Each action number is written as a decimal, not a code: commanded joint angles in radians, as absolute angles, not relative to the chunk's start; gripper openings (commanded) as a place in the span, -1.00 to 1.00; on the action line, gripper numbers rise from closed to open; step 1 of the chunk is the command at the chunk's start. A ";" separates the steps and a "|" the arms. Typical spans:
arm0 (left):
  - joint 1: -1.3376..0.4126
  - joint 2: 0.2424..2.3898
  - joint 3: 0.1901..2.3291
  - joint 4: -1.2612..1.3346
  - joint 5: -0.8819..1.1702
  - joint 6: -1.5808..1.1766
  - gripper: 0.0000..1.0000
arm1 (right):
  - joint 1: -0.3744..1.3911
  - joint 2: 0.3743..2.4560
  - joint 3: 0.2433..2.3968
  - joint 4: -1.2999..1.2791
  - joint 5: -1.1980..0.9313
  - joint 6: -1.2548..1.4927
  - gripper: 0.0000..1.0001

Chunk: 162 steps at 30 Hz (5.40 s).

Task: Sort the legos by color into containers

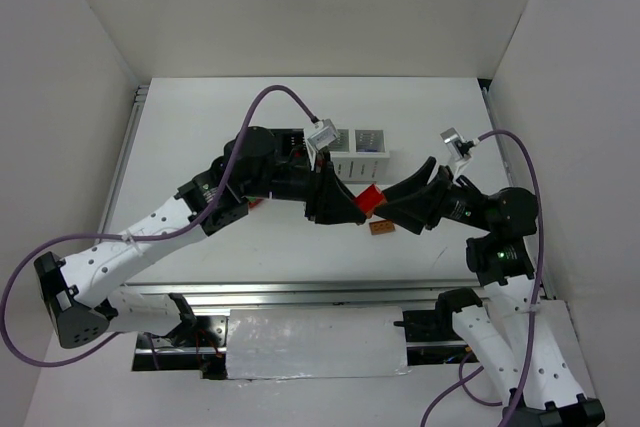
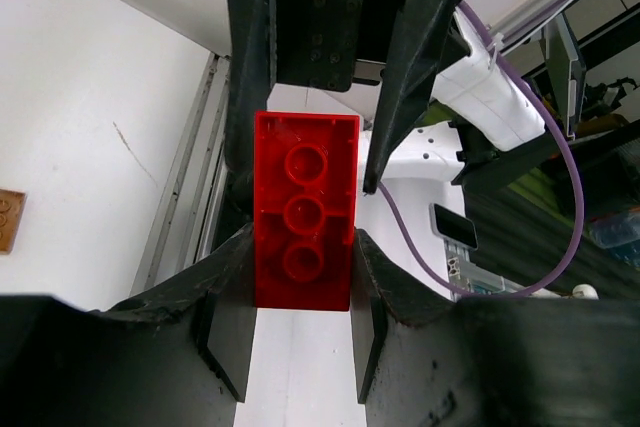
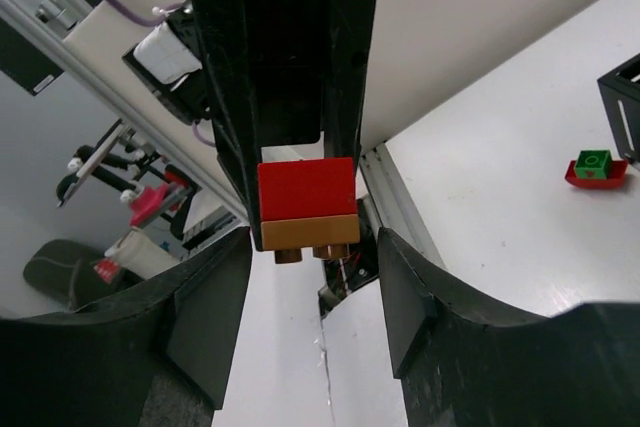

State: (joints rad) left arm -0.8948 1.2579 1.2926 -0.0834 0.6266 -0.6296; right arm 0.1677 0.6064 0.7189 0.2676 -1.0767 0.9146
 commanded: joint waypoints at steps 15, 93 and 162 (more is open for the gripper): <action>-0.809 1.230 1.270 -0.029 0.679 -0.703 -1.00 | 0.176 0.606 0.741 0.275 -1.172 0.783 -1.00; -0.161 1.007 1.296 -1.100 -0.445 -0.736 0.99 | 0.686 1.761 1.621 -0.090 -0.066 0.560 -1.00; -0.158 0.996 1.213 -0.969 -0.219 -0.457 0.99 | 0.569 1.627 1.048 -0.934 0.373 1.707 0.85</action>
State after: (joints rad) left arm -0.1638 1.0172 1.2304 -0.9993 -0.2481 -0.4873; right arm 0.5793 1.5974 1.0584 -0.9428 0.3614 1.6390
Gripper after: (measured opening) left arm 0.994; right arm 0.934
